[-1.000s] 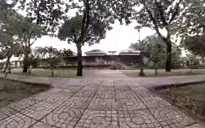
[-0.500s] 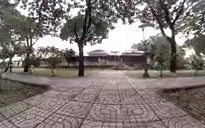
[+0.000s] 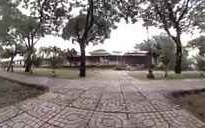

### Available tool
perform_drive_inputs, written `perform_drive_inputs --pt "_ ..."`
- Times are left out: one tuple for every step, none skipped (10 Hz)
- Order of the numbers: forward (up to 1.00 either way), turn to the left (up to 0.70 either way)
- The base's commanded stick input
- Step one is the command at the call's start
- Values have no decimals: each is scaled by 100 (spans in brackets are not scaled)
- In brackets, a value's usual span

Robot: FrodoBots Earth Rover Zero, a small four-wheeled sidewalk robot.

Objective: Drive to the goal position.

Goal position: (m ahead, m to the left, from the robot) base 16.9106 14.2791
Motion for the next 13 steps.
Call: perform_drive_inputs --pt "50 27" --pt "50 27" --pt "50 18" --pt "50 5" --pt "50 0" --pt "50 0" --pt "50 0" --pt "50 0" --pt "50 0" --pt "50 0" --pt "50 0" --pt "50 0" --pt "50 0"
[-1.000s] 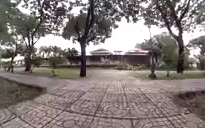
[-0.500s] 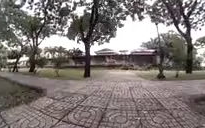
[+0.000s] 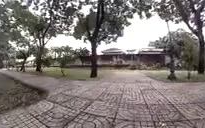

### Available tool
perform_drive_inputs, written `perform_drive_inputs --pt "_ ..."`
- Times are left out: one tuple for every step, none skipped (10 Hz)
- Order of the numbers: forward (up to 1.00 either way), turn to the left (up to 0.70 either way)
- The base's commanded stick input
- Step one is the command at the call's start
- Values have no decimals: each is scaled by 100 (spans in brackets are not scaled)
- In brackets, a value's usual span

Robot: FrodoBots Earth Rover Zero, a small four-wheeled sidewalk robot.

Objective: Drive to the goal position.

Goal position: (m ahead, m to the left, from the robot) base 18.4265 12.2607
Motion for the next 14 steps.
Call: perform_drive_inputs --pt "50 0" --pt "50 0" --pt "50 0" --pt "50 0" --pt "50 0" --pt "50 0" --pt "50 0" --pt "50 0" --pt "50 0" --pt "50 0" --pt "50 0" --pt "50 0" --pt "50 0" --pt "50 0"
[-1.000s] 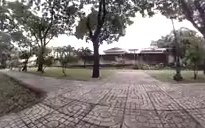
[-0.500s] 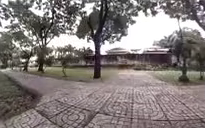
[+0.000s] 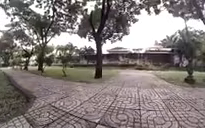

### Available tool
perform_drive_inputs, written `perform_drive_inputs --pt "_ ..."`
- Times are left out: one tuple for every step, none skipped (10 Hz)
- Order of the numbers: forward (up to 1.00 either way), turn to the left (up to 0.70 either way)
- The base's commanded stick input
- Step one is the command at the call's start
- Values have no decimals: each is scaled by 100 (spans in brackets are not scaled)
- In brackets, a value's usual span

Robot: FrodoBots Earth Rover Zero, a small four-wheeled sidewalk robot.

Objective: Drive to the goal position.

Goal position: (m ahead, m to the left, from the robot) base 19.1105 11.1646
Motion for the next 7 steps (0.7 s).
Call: perform_drive_inputs --pt "50 0" --pt "50 7" --pt "50 27" --pt "50 27" --pt "50 27" --pt "50 27" --pt "50 27"
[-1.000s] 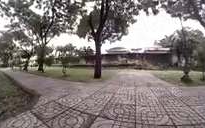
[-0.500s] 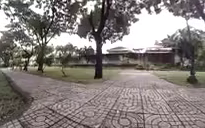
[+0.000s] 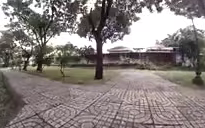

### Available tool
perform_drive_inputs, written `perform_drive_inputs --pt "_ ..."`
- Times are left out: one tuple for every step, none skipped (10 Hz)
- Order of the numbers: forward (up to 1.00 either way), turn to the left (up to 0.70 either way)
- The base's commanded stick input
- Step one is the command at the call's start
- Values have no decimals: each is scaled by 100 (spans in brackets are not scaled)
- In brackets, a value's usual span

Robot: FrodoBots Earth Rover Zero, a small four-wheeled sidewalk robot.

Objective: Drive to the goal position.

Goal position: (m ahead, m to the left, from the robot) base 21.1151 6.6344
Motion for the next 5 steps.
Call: perform_drive_inputs --pt "50 27" --pt "50 27" --pt "50 27" --pt "50 27" --pt "50 27"
